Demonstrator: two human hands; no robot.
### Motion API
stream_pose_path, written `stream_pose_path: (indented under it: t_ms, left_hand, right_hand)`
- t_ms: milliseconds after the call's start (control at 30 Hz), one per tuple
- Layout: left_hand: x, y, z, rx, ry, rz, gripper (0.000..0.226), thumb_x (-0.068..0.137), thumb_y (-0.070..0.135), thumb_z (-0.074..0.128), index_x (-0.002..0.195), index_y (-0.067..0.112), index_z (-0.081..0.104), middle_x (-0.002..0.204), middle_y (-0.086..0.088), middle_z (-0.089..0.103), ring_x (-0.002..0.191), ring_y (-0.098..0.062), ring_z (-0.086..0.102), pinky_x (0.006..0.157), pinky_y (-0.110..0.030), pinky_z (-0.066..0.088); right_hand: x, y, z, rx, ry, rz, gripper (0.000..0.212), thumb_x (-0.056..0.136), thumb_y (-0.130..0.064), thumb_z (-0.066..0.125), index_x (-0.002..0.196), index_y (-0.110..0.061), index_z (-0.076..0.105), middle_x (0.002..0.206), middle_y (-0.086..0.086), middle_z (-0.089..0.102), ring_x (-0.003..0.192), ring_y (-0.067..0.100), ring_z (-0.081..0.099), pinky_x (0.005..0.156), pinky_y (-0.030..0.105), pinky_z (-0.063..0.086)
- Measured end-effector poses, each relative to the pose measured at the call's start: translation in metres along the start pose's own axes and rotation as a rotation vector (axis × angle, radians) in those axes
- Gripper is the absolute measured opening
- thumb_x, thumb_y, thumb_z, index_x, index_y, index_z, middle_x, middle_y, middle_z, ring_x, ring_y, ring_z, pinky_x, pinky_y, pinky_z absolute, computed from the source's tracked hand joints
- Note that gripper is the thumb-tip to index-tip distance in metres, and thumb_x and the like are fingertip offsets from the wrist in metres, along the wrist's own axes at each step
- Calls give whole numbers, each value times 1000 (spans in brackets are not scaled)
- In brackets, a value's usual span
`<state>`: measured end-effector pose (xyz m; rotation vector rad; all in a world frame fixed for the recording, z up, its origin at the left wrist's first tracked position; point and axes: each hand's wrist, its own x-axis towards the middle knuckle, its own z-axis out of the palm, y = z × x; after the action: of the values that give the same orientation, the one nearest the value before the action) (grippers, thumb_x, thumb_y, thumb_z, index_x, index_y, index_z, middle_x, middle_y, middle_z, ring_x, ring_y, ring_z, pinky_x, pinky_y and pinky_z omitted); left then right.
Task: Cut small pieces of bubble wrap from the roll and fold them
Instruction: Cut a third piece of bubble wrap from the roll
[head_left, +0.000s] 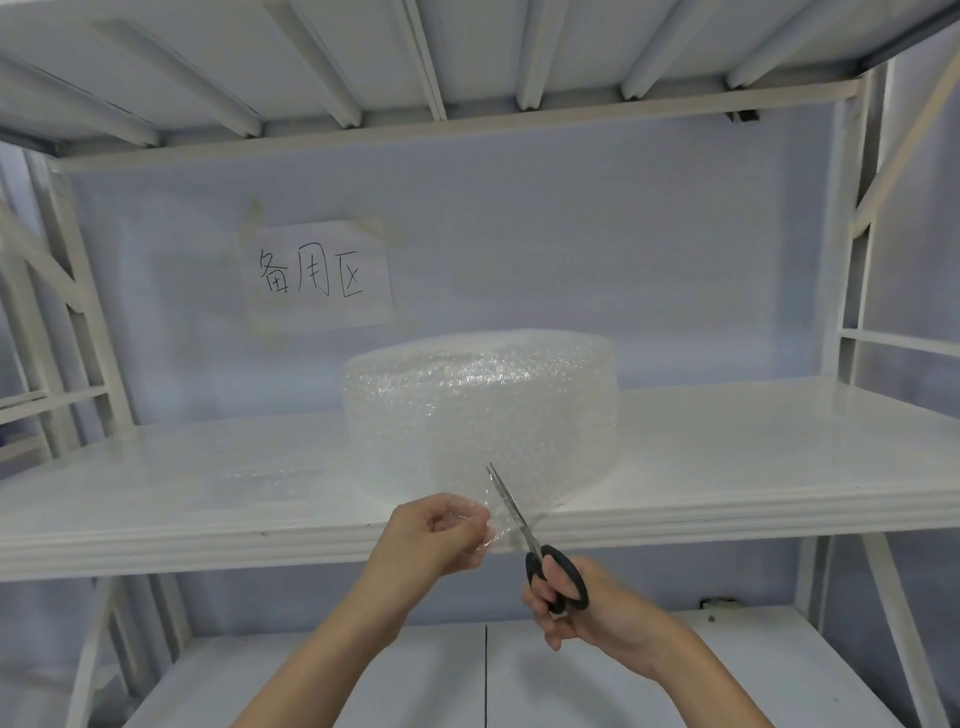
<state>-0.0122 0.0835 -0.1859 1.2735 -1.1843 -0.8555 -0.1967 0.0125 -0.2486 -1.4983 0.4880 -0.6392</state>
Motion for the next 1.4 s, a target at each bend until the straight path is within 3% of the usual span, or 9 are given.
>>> stream_pose_path:
  t_ms: [167, 333, 533, 667, 833, 933, 1133, 1267, 1400]
  left_hand:
    - [3, 18, 5, 60, -30, -10, 25, 84, 34, 72, 91, 10, 74, 90, -6, 77, 75, -14, 69, 72, -26, 60]
    - [0, 25, 14, 187, 20, 18, 51, 77, 61, 65, 89, 13, 74, 84, -2, 78, 75, -17, 71, 72, -32, 63]
    - [-2, 32, 18, 452, 110, 85, 64, 60, 85, 53, 77, 26, 69, 79, 5, 75, 76, -17, 70, 76, -38, 59]
    - [2, 29, 19, 515, 146, 143, 41, 74, 64, 59, 74, 25, 69, 73, 4, 73, 70, -16, 68, 70, -37, 58]
    - [6, 16, 14, 120, 94, 97, 12, 89, 21, 68, 85, 10, 71, 76, -4, 72, 57, -8, 62, 53, -21, 52]
    - [6, 11, 12, 58, 86, 85, 9, 88, 16, 70, 84, 8, 72, 70, 0, 72, 61, -10, 61, 61, -25, 51]
    - [6, 11, 10, 24, 48, 98, 11, 86, 17, 72, 87, 7, 73, 74, -4, 74, 66, -12, 63, 69, -27, 53]
    - [6, 13, 12, 41, 33, 124, 10, 86, 17, 72, 86, 7, 73, 69, 1, 73, 60, -7, 62, 62, -20, 53]
    - [9, 11, 10, 29, 62, 121, 9, 87, 15, 71, 85, 6, 73, 68, 0, 71, 60, -11, 61, 64, -25, 54]
  right_hand:
    - [-2, 0, 2, -29, 21, -25, 48, 59, -64, 78, 55, -23, 52, 66, -2, 52, 53, 13, 47, 60, 25, 42]
    - [-5, -7, 4, -94, 114, 15, 24, 75, -18, 52, 52, -22, 46, 65, 0, 48, 51, 13, 42, 57, 23, 42]
    - [-7, -10, 2, -191, 177, 42, 24, 78, -19, 54, 55, -22, 51, 64, 2, 44, 50, 11, 42, 57, 21, 42]
    - [-8, -14, 6, -248, 201, 38, 21, 68, -27, 56, 48, -25, 51, 55, -4, 41, 47, 8, 40, 55, 20, 40]
    - [-14, -12, 3, -146, 181, 7, 33, 85, -11, 51, 55, -23, 53, 66, 3, 46, 51, 12, 42, 55, 24, 42]
    - [-16, -11, 4, -67, 96, 9, 29, 84, -34, 56, 61, -17, 51, 69, 0, 50, 54, 13, 46, 58, 27, 43]
    - [-7, -12, 4, 2, -22, 7, 52, 70, -68, 65, 70, -18, 51, 75, -2, 50, 63, 15, 47, 60, 29, 45]
    - [-1, -23, 5, -4, -20, -3, 54, 71, -69, 64, 71, -17, 49, 74, -2, 50, 64, 15, 46, 60, 28, 45]
    - [1, -28, 8, -60, 68, -43, 38, 78, -51, 59, 63, -18, 48, 68, 2, 49, 55, 13, 46, 57, 27, 43]
